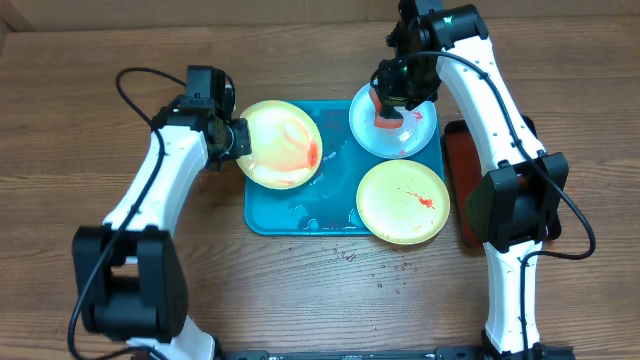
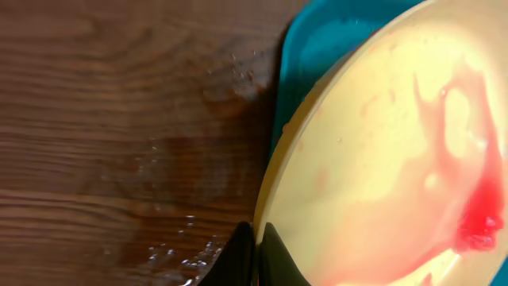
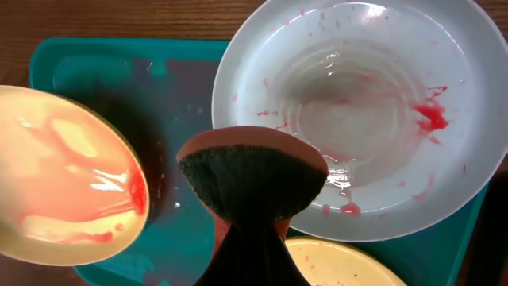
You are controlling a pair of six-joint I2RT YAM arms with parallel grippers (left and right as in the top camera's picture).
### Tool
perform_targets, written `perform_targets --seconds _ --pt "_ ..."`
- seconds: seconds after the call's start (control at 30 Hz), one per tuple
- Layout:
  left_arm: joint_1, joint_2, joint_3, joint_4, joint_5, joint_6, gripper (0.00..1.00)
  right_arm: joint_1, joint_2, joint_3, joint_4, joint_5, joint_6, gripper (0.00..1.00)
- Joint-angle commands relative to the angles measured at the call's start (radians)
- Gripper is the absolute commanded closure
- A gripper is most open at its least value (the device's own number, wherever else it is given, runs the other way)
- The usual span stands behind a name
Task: Clean dirty plates on tray and stack at the side
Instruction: 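Lift the sponge with right gripper over the white plate, then lift the yellow plate with left gripper and set it left of tray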
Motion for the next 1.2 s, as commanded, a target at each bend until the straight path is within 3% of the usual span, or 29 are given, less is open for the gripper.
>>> perform_targets --seconds 0.0,0.2,0.4,0.73,1.17 --pt "-0.074 -0.091 0.026 0.002 -0.173 0.019 0.96 0.003 -0.045 0.034 0.004 0.009 -0.006 0.96" --pt "-0.226 -0.134 0.026 -0.003 -0.486 0.014 0.96 0.003 -0.042 0.034 0.006 0.017 -0.006 0.96" --pt "-0.359 -0.132 0.025 -0.004 -0.831 -0.098 0.96 0.003 -0.042 0.034 0.006 0.035 -0.006 0.96" --pt "-0.474 -0.132 0.025 -0.004 -1.167 -0.248 0.96 0.003 -0.042 0.034 0.005 0.055 -0.006 0.96" --pt "-0.533 -0.132 0.025 0.011 -1.423 -0.288 0.96 0.003 -0.042 0.034 0.002 0.055 -0.006 0.96"
